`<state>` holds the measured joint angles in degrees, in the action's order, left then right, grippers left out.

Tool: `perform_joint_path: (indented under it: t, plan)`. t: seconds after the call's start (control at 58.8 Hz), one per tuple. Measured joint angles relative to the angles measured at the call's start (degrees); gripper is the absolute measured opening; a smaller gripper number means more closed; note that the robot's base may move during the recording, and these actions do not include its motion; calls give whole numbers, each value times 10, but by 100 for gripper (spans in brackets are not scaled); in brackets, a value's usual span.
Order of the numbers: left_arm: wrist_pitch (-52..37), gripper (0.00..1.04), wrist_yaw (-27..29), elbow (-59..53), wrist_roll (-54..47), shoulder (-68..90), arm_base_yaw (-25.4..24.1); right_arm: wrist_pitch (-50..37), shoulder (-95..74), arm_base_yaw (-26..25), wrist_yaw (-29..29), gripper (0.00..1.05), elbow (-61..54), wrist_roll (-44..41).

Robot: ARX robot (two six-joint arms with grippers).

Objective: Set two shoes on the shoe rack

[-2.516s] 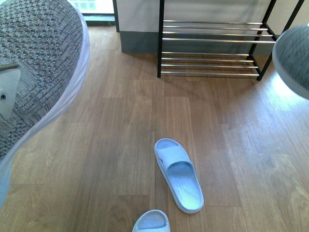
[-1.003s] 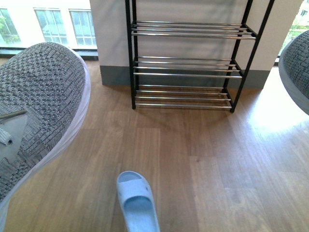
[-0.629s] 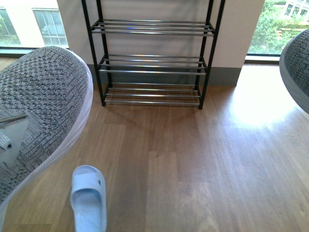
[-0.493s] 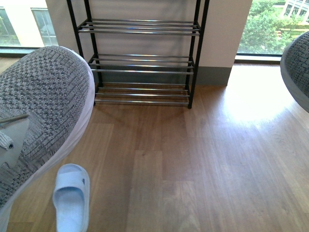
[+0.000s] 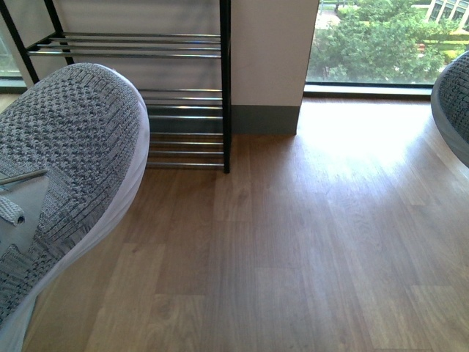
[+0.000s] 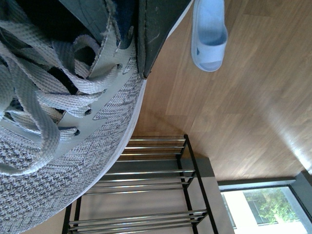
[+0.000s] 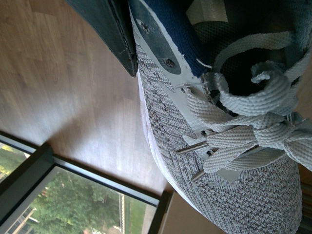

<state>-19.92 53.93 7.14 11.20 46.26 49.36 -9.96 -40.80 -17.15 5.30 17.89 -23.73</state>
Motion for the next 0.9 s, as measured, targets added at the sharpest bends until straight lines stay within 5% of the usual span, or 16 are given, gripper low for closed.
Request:
perform_joint_path:
  t: [0.901]
  plan:
    - [0,2,2,0,0,0,0,0,0,0,6,1,0,0]
